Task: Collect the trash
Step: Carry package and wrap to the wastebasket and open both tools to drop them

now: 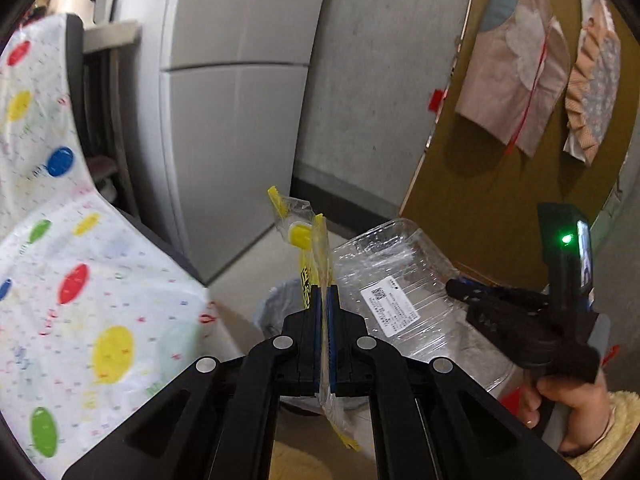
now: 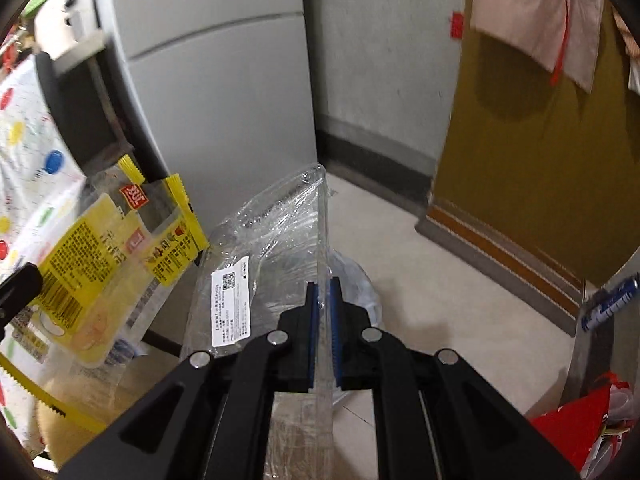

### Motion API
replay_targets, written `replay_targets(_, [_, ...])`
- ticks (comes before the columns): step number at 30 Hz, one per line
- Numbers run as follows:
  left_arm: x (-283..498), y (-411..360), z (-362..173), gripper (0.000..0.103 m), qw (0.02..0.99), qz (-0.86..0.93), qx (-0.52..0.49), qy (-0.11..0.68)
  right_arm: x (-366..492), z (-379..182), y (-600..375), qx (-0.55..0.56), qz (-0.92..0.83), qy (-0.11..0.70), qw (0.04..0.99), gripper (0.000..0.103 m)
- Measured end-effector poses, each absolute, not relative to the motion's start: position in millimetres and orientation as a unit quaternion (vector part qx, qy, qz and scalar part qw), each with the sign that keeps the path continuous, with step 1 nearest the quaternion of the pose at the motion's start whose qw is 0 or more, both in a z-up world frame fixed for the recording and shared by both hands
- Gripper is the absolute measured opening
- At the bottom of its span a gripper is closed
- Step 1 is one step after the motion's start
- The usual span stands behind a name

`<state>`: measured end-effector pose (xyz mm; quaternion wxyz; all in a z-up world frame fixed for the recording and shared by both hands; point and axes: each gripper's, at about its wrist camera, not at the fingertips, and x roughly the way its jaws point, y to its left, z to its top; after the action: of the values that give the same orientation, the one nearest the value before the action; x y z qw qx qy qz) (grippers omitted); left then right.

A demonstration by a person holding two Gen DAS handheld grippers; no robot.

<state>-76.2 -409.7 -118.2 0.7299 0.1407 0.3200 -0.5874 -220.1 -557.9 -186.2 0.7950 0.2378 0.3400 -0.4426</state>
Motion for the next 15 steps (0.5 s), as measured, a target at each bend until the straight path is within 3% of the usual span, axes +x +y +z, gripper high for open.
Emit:
replay_targets(6, [-71.8,-437.4,-130.5,0.007,0.732,-0.577,0.143,0.332,-202.5,-209.8,-595.3,0.259,-0.442,0.351,0.784,0.008])
replay_targets(8, [-70.5,-447.0,-134.1,0.008,0.732,-0.575,0.142,0.337,-203.0,-212.9,-603.5,0.270,-0.433,0.348,0.786,0.019])
replay_targets(9, [-69.3,-451.3,-136.6,0.014,0.726,-0.578,0.140,0.344,-201.9,-213.6,-607.7,0.275,-0.431,0.348,0.786,0.035])
replay_targets(10, [-69.2,-455.8,-137.6,0.019,0.722,-0.580,0.140,0.350,-201.8,-212.6,-609.5,0.275,-0.434,0.344,0.786,0.042])
replay_targets(11, [-68.3,-458.5,-139.5,0.035,0.719,-0.581,0.139,0.355,-202.6,-210.3,-609.3,0.274,-0.432,0.340,0.789,0.049])
replay_targets(12, [-66.7,-459.5,-140.1,0.050,0.719,-0.582,0.137,0.354,-203.0,-208.3,-607.9,0.272,-0.431,0.338,0.791,0.049])
replay_targets(13, [-66.3,-458.7,-140.2,0.056,0.720,-0.582,0.136,0.352,-205.0,-205.5,-605.3,0.268,-0.431,0.337,0.793,0.049])
replay_targets(15, [-65.2,-455.5,-139.6,0.059,0.720,-0.583,0.135,0.351,-211.7,-200.6,-602.1,0.261,-0.432,0.334,0.796,0.049])
